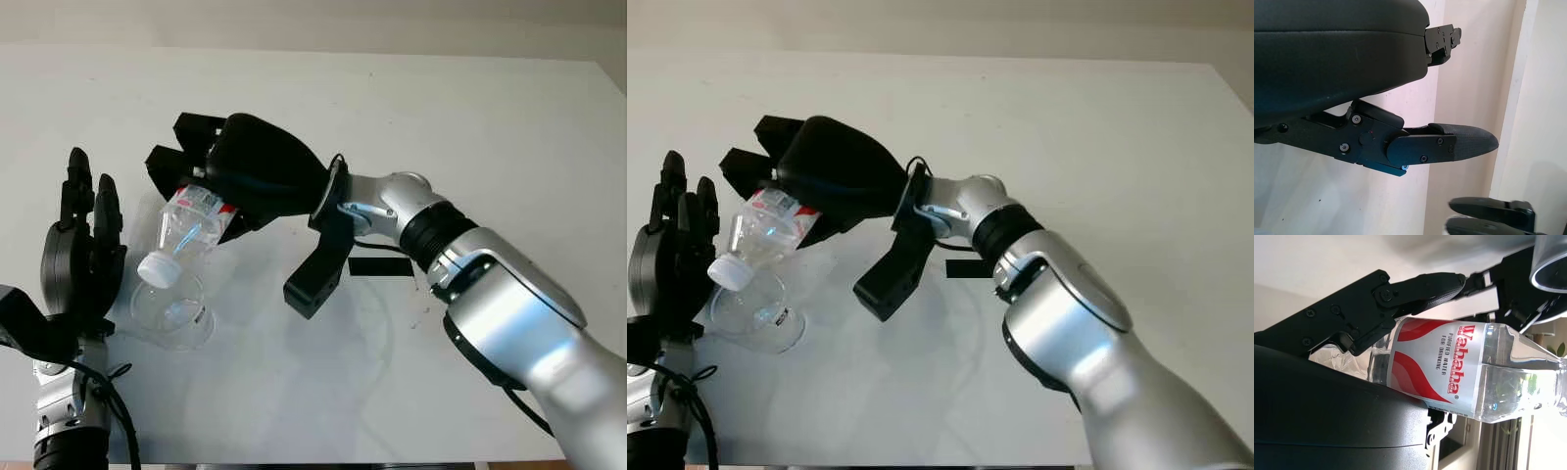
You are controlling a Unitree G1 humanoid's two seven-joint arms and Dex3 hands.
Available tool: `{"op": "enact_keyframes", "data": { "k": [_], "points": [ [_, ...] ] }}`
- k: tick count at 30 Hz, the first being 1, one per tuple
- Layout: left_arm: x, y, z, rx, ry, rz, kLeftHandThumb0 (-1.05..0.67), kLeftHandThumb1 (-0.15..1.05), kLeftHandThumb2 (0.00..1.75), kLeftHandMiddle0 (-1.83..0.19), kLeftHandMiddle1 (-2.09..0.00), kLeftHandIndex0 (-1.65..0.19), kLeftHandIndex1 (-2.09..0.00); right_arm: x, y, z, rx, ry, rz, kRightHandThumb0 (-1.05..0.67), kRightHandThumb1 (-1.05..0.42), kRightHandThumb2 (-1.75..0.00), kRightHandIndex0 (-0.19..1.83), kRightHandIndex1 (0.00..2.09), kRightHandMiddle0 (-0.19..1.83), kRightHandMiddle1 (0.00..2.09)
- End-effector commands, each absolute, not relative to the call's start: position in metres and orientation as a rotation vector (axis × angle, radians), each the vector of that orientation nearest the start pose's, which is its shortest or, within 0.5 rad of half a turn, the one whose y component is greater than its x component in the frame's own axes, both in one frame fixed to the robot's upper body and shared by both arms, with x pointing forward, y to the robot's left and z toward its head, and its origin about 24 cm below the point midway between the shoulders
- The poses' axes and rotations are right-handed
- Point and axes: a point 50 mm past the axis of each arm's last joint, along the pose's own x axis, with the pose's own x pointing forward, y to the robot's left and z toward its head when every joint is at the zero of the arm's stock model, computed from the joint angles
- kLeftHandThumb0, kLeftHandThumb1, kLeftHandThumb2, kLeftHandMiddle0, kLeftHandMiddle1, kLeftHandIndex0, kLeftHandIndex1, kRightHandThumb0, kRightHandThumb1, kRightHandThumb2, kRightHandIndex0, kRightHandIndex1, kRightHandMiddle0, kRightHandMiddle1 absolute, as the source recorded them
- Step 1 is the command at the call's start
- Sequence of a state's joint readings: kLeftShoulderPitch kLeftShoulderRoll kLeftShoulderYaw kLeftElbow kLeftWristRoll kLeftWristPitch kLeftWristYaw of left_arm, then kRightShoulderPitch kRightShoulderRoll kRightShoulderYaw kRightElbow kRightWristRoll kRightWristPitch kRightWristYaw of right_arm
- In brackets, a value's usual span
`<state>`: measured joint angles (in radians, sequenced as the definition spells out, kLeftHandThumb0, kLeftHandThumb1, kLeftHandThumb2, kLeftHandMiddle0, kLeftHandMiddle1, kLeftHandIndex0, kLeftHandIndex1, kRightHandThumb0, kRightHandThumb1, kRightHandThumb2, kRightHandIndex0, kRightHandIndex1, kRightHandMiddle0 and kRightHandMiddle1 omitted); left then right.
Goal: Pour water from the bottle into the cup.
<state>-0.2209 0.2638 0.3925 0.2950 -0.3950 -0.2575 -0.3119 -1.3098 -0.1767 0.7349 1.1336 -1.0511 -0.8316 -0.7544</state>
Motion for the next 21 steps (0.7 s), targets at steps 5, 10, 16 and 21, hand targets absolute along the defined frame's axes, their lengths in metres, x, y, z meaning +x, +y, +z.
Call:
{"op": "enact_keyframes", "data": {
  "k": [5, 10, 16, 21],
  "points": [
    [0.2702, 0.2728, 0.0761, -0.144, -0.298, 0.106, -0.76, 1.05, 0.41, 0.15, -0.06, 0.13, -0.04, 0.3499, 0.0069, 0.2206, -1.265, -1.54, 0.558, -0.53, -1.05, -0.31, 1.28, 2.09, 0.68, 2.09],
    [0.268, 0.2721, 0.0757, -0.141, -0.297, 0.105, -0.76, 1.05, 0.42, 0.15, -0.05, 0.14, -0.04, 0.3486, 0.0075, 0.2203, -1.319, -1.605, 0.574, -0.54, -1.05, -0.27, 1.28, 2.09, 0.5, 2.09],
    [0.2674, 0.2716, 0.0743, -0.142, -0.291, 0.113, -0.77, 1.05, 0.42, 0.14, -0.06, 0.13, -0.04, 0.3476, 0.0074, 0.2193, -1.377, -1.695, 0.568, -0.57, -1.05, -0.22, 1.26, 2.09, 0.4, 2.06],
    [0.2679, 0.2696, 0.0734, -0.163, -0.296, 0.107, -0.76, 1.05, 0.42, 0.15, -0.06, 0.14, -0.04, 0.3476, 0.0069, 0.2201, -1.398, -1.775, 0.529, -0.57, -1.05, -0.29, 1.29, 2.09, 0.58, 2.09]
  ]
}}
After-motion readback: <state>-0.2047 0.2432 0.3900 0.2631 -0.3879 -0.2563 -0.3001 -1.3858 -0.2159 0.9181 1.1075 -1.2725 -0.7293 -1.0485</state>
